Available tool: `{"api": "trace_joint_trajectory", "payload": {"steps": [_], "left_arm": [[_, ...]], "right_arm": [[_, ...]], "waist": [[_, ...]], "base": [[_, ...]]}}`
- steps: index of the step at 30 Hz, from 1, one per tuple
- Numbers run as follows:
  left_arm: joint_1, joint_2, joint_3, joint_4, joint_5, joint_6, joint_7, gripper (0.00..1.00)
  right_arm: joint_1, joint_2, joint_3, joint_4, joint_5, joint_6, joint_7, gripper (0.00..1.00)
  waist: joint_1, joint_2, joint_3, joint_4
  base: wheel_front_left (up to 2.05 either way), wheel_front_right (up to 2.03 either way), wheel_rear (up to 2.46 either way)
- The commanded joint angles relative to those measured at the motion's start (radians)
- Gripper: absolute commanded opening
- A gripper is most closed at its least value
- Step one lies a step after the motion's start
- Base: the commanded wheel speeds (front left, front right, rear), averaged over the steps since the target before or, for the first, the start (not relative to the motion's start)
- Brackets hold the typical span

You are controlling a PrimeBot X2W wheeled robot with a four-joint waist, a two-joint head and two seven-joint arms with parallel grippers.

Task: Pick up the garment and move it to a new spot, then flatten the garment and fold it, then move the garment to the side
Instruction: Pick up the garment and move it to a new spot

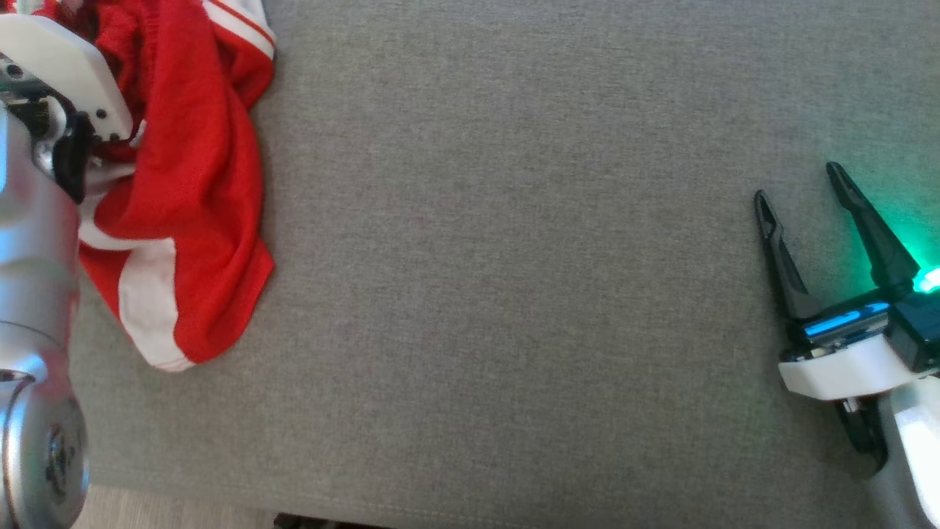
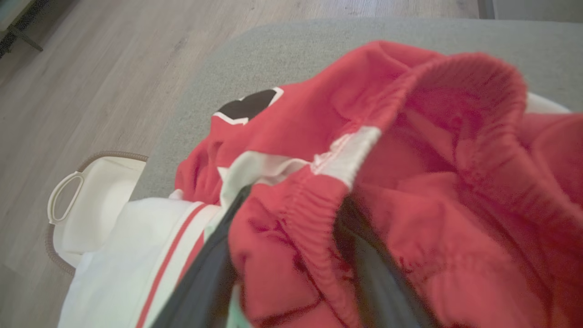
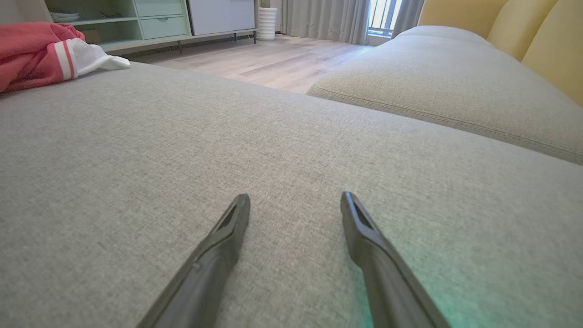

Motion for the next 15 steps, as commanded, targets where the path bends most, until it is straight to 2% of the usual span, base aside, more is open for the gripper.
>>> {"api": "trace_joint_trajectory", "payload": {"steps": [1,8,15], "left_arm": [[-0.019,0.059,0.004,-0.013,-0.006,0.003,-0.017,0.0],[-0.06,0.056,-0.052,-0.052,0.003,-0.006,-0.181,0.0],[-0.133,0.063,-0.153,-0.101,0.027,-0.007,-0.307,0.0]], "right_arm": [[-0.006,-0.016,0.005,0.04,-0.006,-0.001,0.004,1.0],[-0.025,-0.005,0.029,0.057,0.0,-0.001,0.004,1.0],[-0.026,0.047,0.061,0.089,0.013,-0.001,0.004,1.0]], "waist": [[0.0001,0.0,-0.001,0.009],[0.0001,0.0,-0.048,0.03],[0.0001,0.0,-0.164,0.011]], "base": [[0.0,0.0,0.0],[0.0,0.0,0.0],[0.0,0.0,0.0]]}}
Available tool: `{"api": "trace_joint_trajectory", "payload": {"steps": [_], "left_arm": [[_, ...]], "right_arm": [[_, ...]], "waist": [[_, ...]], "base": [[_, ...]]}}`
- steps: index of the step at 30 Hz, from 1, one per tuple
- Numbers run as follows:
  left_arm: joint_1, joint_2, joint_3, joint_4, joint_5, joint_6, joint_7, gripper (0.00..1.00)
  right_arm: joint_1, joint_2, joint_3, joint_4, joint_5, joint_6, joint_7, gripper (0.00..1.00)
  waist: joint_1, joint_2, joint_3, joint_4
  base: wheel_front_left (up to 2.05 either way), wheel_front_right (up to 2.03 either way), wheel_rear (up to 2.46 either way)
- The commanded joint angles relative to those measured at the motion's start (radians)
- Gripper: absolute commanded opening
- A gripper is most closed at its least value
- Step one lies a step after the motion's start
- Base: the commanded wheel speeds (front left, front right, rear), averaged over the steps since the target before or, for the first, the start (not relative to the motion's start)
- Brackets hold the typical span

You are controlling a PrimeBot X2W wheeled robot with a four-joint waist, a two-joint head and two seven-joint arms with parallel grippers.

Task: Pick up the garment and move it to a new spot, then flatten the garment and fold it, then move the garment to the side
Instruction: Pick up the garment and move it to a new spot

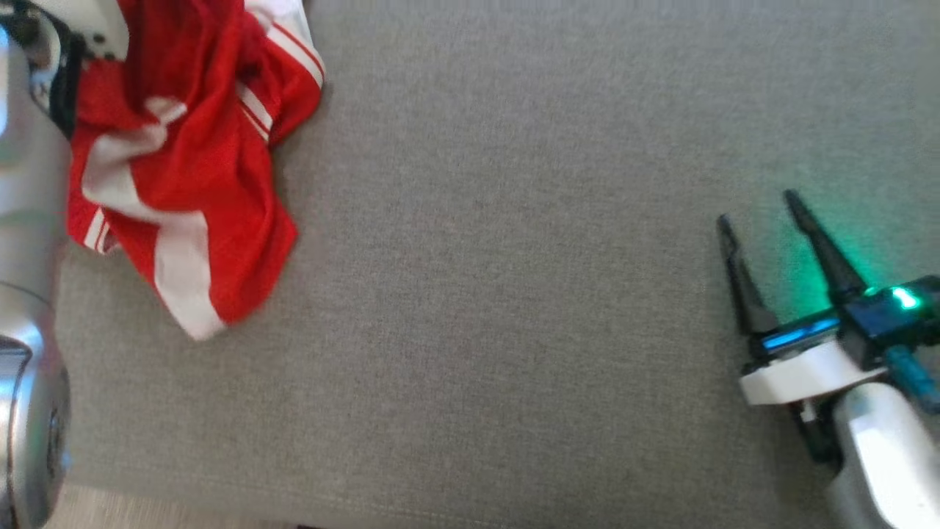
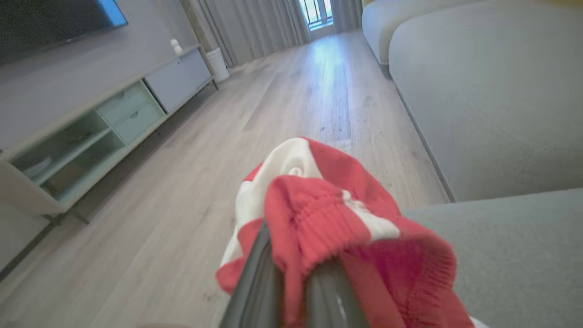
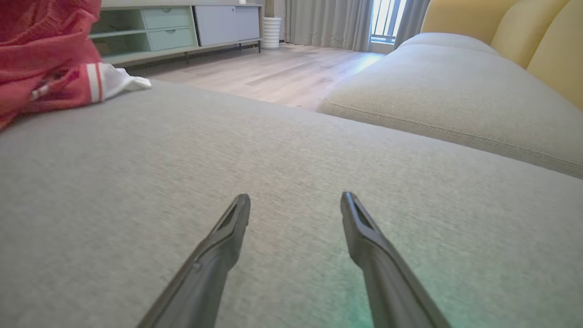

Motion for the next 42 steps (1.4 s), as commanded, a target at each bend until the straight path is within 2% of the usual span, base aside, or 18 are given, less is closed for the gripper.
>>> {"api": "trace_joint_trajectory", "payload": {"steps": [1,7,11,12,17,24,29,34,42], "left_arm": [[-0.054,0.067,-0.014,-0.044,0.008,0.002,-0.022,0.0],[-0.111,0.079,-0.14,-0.105,-0.01,0.002,-0.059,0.0],[-0.142,0.092,-0.242,-0.162,-0.046,0.002,-0.057,0.0],[-0.142,0.092,-0.242,-0.162,-0.046,0.002,-0.057,0.0],[-0.172,0.111,-0.356,-0.233,-0.083,0.002,-0.037,0.0],[-0.131,0.091,-0.472,-0.333,-0.185,0.002,-0.017,0.0],[-0.056,0.046,-0.551,-0.404,-0.232,0.002,-0.033,0.0],[0.058,0.011,-0.648,-0.447,-0.209,0.003,-0.077,0.0],[0.333,-0.088,-0.799,-0.48,-0.158,0.017,-0.172,0.0]], "right_arm": [[-0.003,0.014,0.029,-0.013,0.009,-0.001,0.001,1.0],[0.016,0.085,0.051,0.01,0.021,-0.001,0.001,1.0],[0.027,0.128,0.063,0.019,0.024,-0.001,0.001,1.0],[0.027,0.128,0.063,0.019,0.024,-0.001,0.001,1.0],[0.037,0.161,0.069,0.023,0.024,-0.001,0.001,1.0],[0.064,0.193,0.09,0.024,0.029,-0.001,0.001,1.0],[0.077,0.205,0.081,0.022,0.035,-0.001,0.001,1.0],[0.075,0.211,0.093,0.014,0.038,-0.001,0.001,1.0],[0.071,0.214,0.1,0.012,0.055,-0.001,0.001,1.0]], "waist": [[-0.0001,0.0,-0.06,-0.019],[-0.0001,0.0,-0.17,-0.082],[-0.0001,0.0,-0.236,-0.153],[-0.0001,0.0,-0.236,-0.153],[-0.0001,0.0,-0.282,-0.259],[-0.0001,0.0,-0.312,-0.427],[-0.0001,0.0,-0.305,-0.499],[-0.0001,0.0,-0.277,-0.553],[-0.0001,0.0,-0.25,-0.6]], "base": [[0.0,0.0,0.0],[0.0,0.0,0.0],[0.0,0.0,0.0],[0.0,0.0,0.0],[0.0,0.0,0.0],[0.0,0.0,0.0],[0.0,0.0,0.0],[0.0,0.0,0.0],[0.0,0.0,0.0]]}}
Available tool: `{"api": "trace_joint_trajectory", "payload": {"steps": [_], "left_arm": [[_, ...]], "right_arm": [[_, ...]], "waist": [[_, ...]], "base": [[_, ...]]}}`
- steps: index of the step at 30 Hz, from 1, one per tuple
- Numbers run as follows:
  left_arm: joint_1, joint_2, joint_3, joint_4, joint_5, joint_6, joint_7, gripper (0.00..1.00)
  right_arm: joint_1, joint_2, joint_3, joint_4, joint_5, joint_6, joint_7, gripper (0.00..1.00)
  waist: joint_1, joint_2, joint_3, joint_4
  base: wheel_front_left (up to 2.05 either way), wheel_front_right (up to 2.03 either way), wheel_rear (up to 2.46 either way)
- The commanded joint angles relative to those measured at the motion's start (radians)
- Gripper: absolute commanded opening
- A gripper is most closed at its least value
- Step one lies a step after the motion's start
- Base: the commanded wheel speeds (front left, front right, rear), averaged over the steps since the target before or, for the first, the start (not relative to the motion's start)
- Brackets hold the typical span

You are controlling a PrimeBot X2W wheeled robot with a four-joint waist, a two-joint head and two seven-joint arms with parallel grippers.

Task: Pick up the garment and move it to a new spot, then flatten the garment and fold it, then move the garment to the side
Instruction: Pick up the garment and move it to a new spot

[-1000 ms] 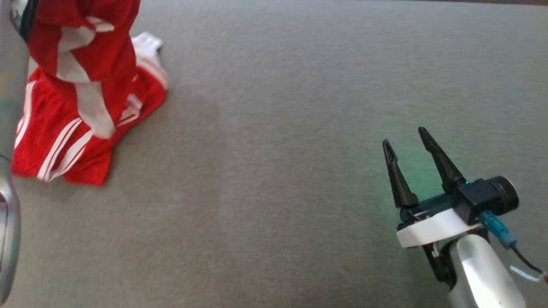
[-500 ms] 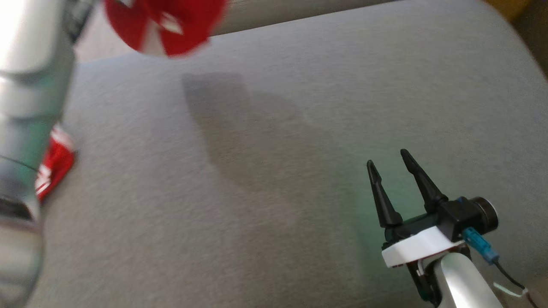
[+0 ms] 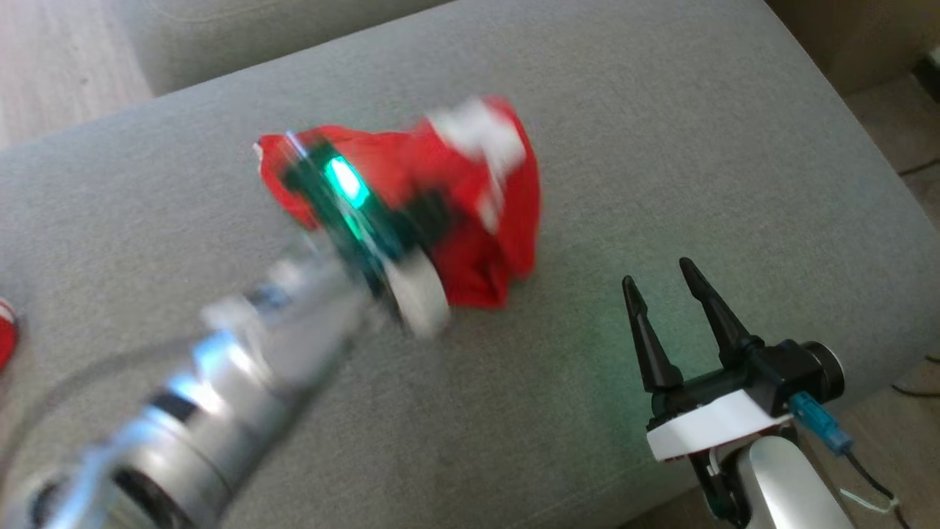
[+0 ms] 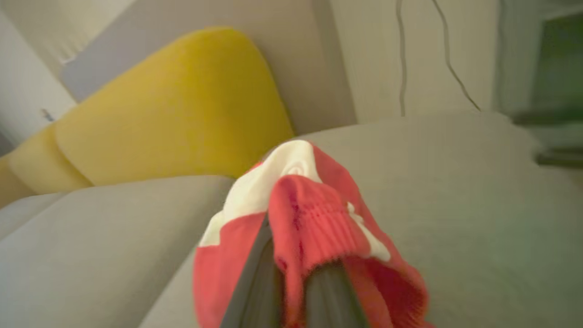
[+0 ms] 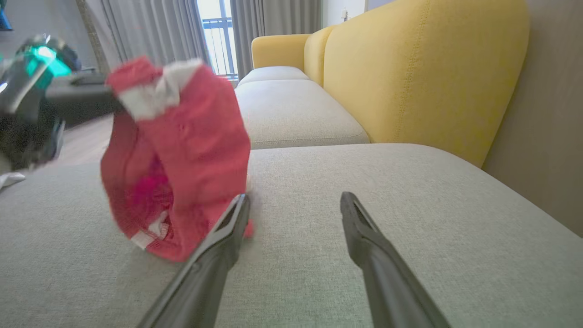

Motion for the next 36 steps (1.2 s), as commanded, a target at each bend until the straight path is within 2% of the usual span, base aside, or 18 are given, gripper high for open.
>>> {"api": "trace_joint_trajectory", "payload": {"steps": [1,4,5,6,7,8,12,14,23,31,36], "left_arm": [[-0.008,0.011,-0.021,-0.028,0.049,0.014,-0.016,0.0],[0.058,-0.006,-0.084,-0.021,0.103,0.036,-0.027,0.0],[0.078,-0.013,-0.092,-0.021,0.109,0.044,-0.028,0.07],[0.097,-0.021,-0.094,-0.026,0.109,0.05,-0.029,0.28],[0.12,-0.029,-0.087,-0.038,0.101,0.056,-0.03,0.67],[0.145,-0.038,-0.07,-0.056,0.087,0.069,-0.03,1.0],[0.269,-0.055,0.006,-0.134,0.048,0.128,-0.03,1.0],[0.302,-0.057,0.021,-0.145,0.041,0.136,-0.03,1.0],[0.585,-0.053,0.19,-0.258,-0.022,0.179,-0.03,1.0],[0.837,-0.052,0.494,-0.439,-0.059,0.227,-0.03,1.0],[0.969,-0.083,0.678,-0.545,-0.041,0.223,-0.03,1.0]], "right_arm": [[-0.009,0.006,0.021,-0.037,0.01,-0.001,-0.002,1.0],[-0.006,0.006,0.019,-0.029,0.012,-0.001,-0.002,1.0],[-0.004,0.006,0.017,-0.028,0.012,-0.001,-0.002,1.0],[-0.002,0.006,0.015,-0.025,0.012,-0.001,-0.002,1.0],[0.002,0.006,0.014,-0.023,0.012,-0.001,-0.002,1.0],[0.009,0.006,0.013,-0.017,0.011,-0.001,-0.002,1.0],[0.046,0.006,0.019,0.004,0.005,-0.001,-0.002,1.0],[0.056,0.006,0.02,0.008,0.004,-0.001,-0.002,1.0],[0.111,0.001,0.011,0.03,-0.001,-0.001,-0.002,1.0],[0.156,0.002,-0.022,0.033,0.005,-0.001,-0.002,1.0],[0.178,0.003,-0.039,0.026,0.006,-0.001,-0.002,1.0]], "waist": [[0.0,-0.0001,0.008,-0.007],[0.0,-0.0001,0.008,-0.006],[0.0,-0.0001,0.006,-0.002],[0.0,-0.0001,0.001,0.004],[0.0,-0.0001,-0.007,0.011],[0.0,-0.0001,-0.019,0.02],[0.0,-0.0001,-0.078,0.07],[0.0,-0.0001,-0.095,0.088],[0.0,-0.0001,-0.209,0.268],[0.0,-0.0001,-0.284,0.373],[0.0,-0.0001,-0.311,0.401]], "base": [[0.0,0.0,0.0],[0.0,0.0,0.0],[0.0,0.0,0.0],[0.0,0.0,0.0],[0.0,0.0,0.0],[0.0,0.0,0.0],[0.0,0.0,0.0],[0.0,0.0,0.0],[0.0,0.0,0.0],[0.0,0.0,0.0],[0.0,0.0,0.0]]}}
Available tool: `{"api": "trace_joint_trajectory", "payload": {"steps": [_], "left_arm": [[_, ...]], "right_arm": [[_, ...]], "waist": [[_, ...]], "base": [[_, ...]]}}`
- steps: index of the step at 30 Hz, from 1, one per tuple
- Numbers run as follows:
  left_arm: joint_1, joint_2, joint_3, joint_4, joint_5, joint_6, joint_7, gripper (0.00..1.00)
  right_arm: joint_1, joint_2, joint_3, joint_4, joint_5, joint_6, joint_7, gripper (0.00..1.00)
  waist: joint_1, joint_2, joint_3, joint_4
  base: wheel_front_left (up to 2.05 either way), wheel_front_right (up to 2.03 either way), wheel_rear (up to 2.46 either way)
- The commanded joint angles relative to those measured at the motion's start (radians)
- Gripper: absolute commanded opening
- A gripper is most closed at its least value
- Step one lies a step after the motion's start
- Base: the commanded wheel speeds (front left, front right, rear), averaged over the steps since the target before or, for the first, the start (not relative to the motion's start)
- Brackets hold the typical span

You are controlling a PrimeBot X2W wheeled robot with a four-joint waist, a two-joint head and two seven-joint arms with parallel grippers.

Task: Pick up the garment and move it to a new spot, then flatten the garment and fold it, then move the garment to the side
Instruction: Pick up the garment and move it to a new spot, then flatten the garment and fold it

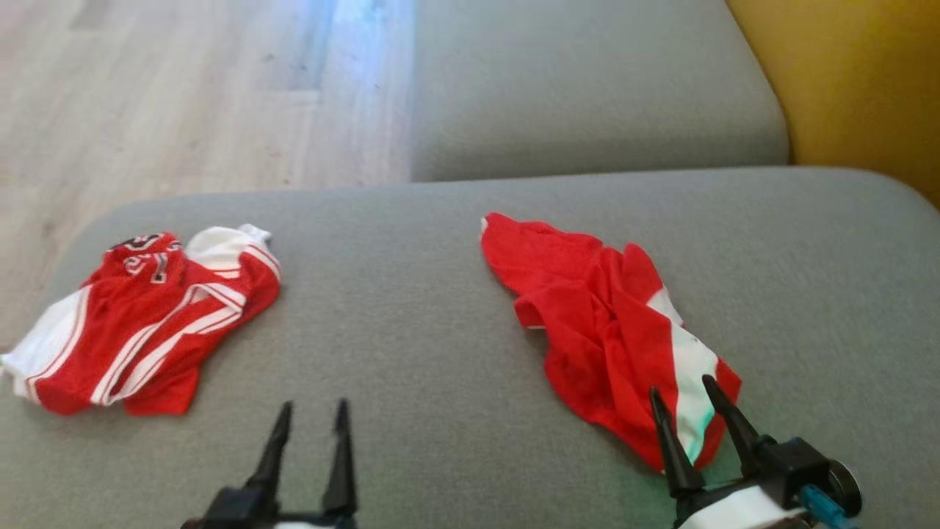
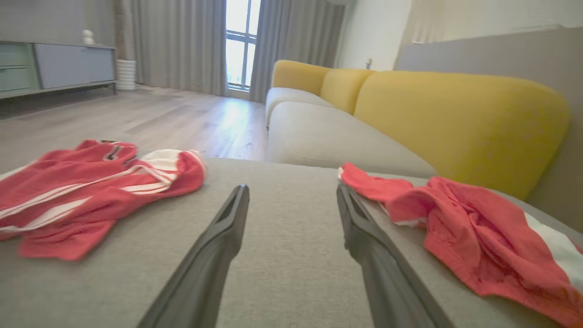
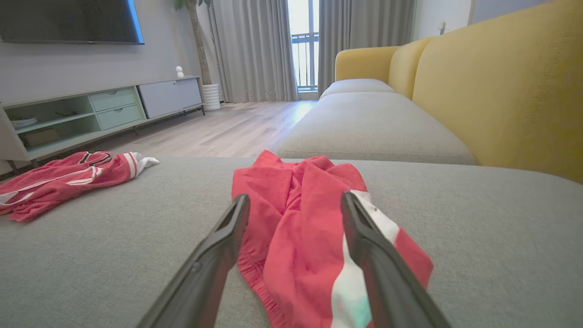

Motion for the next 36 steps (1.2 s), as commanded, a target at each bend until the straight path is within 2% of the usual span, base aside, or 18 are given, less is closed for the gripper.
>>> {"api": "trace_joint_trajectory", "payload": {"steps": [1,6,10,14,21,36], "left_arm": [[-0.027,-0.016,0.057,-0.05,0.019,-0.004,-0.008,1.0],[0.061,-0.039,0.164,-0.13,0.059,-0.01,-0.008,1.0],[0.137,-0.046,0.189,-0.196,0.091,-0.027,-0.008,1.0],[0.196,-0.048,0.174,-0.222,0.136,-0.042,-0.008,1.0],[0.208,-0.049,0.149,-0.225,0.136,-0.014,-0.008,1.0],[0.193,-0.049,0.136,-0.202,0.14,-0.002,-0.008,1.0]], "right_arm": [[-0.026,-0.002,0.018,-0.038,0.001,-0.001,-0.004,1.0],[-0.001,-0.001,-0.002,-0.071,-0.001,-0.001,-0.004,1.0],[0.032,0.0,-0.012,-0.102,0.007,-0.001,-0.004,1.0],[0.069,0.0,-0.01,-0.115,0.016,-0.001,-0.004,1.0],[0.085,0.001,0.001,-0.122,0.019,-0.001,-0.004,1.0],[0.073,0.001,0.017,-0.114,0.031,-0.001,-0.004,1.0]], "waist": [[0.0003,-0.0001,-0.02,0.017],[0.0003,-0.0001,-0.036,0.014],[0.0003,-0.0001,-0.043,-0.004],[0.0003,-0.0001,-0.042,-0.014],[0.0003,-0.0001,-0.035,-0.023],[0.0003,-0.0001,-0.036,-0.03]], "base": [[0.0,0.0,0.0],[0.0,0.0,0.0],[0.0,0.0,0.0],[0.0,0.0,0.0],[0.0,0.0,0.0],[0.0,0.0,0.0]]}}
